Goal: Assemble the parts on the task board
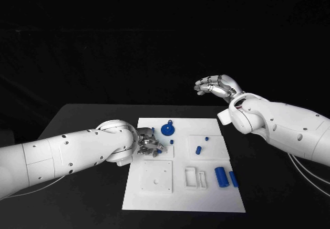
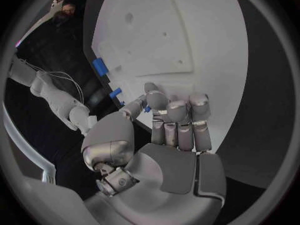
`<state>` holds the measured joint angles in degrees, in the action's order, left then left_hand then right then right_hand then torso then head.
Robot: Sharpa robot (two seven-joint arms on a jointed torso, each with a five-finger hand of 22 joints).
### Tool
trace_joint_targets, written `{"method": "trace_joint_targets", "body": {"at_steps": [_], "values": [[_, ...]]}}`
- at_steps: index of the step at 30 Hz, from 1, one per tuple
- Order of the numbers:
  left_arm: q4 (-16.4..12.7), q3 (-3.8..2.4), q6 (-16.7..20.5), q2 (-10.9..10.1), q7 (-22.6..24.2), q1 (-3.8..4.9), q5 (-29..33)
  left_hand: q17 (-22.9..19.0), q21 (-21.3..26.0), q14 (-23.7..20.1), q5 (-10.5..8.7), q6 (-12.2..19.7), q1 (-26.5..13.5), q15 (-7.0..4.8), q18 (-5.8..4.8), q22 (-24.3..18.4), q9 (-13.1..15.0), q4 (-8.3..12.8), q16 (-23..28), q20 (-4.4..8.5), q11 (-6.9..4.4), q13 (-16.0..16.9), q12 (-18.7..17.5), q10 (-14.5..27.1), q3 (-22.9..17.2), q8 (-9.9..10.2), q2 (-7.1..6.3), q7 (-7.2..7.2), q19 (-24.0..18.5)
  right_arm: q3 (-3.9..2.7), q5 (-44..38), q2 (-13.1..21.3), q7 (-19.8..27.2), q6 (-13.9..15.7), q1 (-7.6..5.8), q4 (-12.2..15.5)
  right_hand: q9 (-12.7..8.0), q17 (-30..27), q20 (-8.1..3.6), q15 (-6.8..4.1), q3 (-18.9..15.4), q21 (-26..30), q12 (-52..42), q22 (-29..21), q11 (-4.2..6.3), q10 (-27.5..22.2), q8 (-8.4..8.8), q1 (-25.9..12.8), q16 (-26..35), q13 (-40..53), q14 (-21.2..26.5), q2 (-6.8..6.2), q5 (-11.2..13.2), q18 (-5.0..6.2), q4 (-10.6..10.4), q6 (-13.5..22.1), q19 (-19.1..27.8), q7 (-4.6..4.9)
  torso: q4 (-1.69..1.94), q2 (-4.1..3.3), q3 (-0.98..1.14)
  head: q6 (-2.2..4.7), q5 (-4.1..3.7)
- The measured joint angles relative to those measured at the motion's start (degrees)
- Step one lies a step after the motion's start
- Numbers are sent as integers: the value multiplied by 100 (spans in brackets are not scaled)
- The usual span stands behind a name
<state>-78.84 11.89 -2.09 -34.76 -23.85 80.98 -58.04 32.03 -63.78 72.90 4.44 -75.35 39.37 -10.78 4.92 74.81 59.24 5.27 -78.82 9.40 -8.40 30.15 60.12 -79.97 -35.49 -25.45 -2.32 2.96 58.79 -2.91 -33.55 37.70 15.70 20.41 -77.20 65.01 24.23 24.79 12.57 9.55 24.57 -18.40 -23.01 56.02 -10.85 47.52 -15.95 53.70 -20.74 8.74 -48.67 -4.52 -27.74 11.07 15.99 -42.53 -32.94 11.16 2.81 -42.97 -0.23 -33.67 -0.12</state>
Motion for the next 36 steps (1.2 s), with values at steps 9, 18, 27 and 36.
{"method": "trace_joint_targets", "body": {"at_steps": [9,18,27,36], "values": [[37,-6,-27,0,-16,-20,0,0,54,0,-152,0,-292,0,-1,14,46,-105,-35,1,-6,-1,21,7,348,0,-187,1,-2,0,1,1,0,-2,14,-8,0,-6,0,0,0,0,0,0,0,0,0,0,0,-7,0,0,0,0,0,-1,0,-1,-3,0,0,4,4],[73,-23,-8,-2,-21,-28,0,-8,37,-20,-152,21,-384,-21,89,14,70,45,-39,2,-23,-8,21,24,684,0,-209,22,-45,0,1,4,0,-3,25,-8,-4,-12,-1,0,0,23,0,0,0,0,0,0,0,-19,0,0,0,1,0,-1,-1,-1,-6,2,-5,9,-7],[122,-185,170,-17,4,-31,39,-67,80,-61,-152,144,-430,-61,88,-7,70,-69,20,-18,-24,-79,-34,26,653,21,-612,1,-65,0,1,9,0,-3,34,-6,-10,-18,21,0,-32,23,0,0,0,0,0,0,0,-26,0,0,0,0,0,20,21,-22,-8,2,-7,19,-26],[30,-452,287,-147,13,-28,229,-162,175,-180,-152,303,-197,-78,88,-63,64,-111,172,-17,41,-199,-224,107,522,143,-842,-62,-105,0,3,21,0,-3,38,-21,-10,-23,22,-1,-32,23,0,0,0,0,0,-23,0,-32,-1,-24,0,0,0,34,22,-8,2,7,-7,45,-34]]}}
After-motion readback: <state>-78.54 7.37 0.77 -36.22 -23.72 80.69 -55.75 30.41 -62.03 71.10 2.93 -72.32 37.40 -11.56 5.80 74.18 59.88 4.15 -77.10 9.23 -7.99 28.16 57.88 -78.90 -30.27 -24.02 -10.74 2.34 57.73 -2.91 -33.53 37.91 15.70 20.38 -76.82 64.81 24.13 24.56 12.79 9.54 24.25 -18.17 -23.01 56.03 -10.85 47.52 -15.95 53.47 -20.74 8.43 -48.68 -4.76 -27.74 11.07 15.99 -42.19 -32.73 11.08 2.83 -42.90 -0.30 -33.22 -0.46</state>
